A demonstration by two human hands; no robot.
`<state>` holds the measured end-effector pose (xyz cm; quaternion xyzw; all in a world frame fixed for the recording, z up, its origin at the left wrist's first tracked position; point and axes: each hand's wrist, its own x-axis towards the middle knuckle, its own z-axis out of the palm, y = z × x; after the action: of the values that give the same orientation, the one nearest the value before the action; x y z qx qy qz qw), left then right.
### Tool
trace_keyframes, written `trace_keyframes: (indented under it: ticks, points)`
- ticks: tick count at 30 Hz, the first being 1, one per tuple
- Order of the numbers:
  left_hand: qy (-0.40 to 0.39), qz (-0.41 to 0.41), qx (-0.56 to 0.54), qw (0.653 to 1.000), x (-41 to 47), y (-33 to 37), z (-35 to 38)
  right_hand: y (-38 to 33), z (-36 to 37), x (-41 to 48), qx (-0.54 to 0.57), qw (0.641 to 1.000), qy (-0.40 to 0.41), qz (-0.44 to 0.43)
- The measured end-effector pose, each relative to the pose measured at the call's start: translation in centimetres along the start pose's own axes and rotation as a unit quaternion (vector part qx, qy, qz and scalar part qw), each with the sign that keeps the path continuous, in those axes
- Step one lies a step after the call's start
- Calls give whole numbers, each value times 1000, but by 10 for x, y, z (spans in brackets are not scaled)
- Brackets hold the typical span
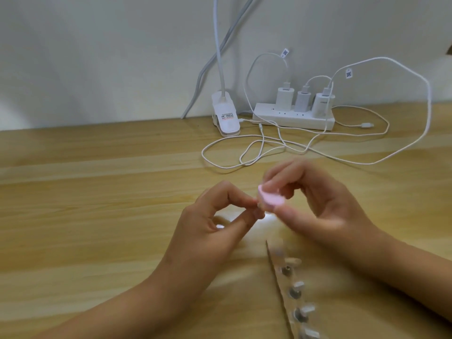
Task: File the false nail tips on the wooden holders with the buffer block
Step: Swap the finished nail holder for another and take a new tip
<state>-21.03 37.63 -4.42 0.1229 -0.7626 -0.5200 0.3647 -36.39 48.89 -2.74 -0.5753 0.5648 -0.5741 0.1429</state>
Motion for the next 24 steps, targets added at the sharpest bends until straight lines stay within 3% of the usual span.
trace_keyframes:
  ticks: [2,4,6,10,14,17,18,21,24]
  points:
    - [0,-10,0,1000,-1,-1,0,5,-3,3,10,997,47,57]
    - [0,-11,-4,1000,0,0,0,3,-4,2,34,996,73,31]
    - [-6,-10,-3,1000,0,0,-1,-1,-2,0,8,1000,21,-16]
    - [-13,-15,7,1000,-1,0,-1,4,-6,5,15,995,54,87]
    - [-17,-18,7,1000,0,1,-1,-3,-2,1,8,1000,0,22]
    - [-20,-21,12,1000,-2,0,-1,1,-5,4,19,994,61,84]
    - [-19,-20,12,1000,-1,1,-2,-1,-4,4,36,995,71,60]
    - [-23,-22,11,999,0,0,-2,-8,2,-1,-1,1000,1,-12]
    - [-27,-25,18,999,-1,-2,-2,-2,0,1,13,996,54,68]
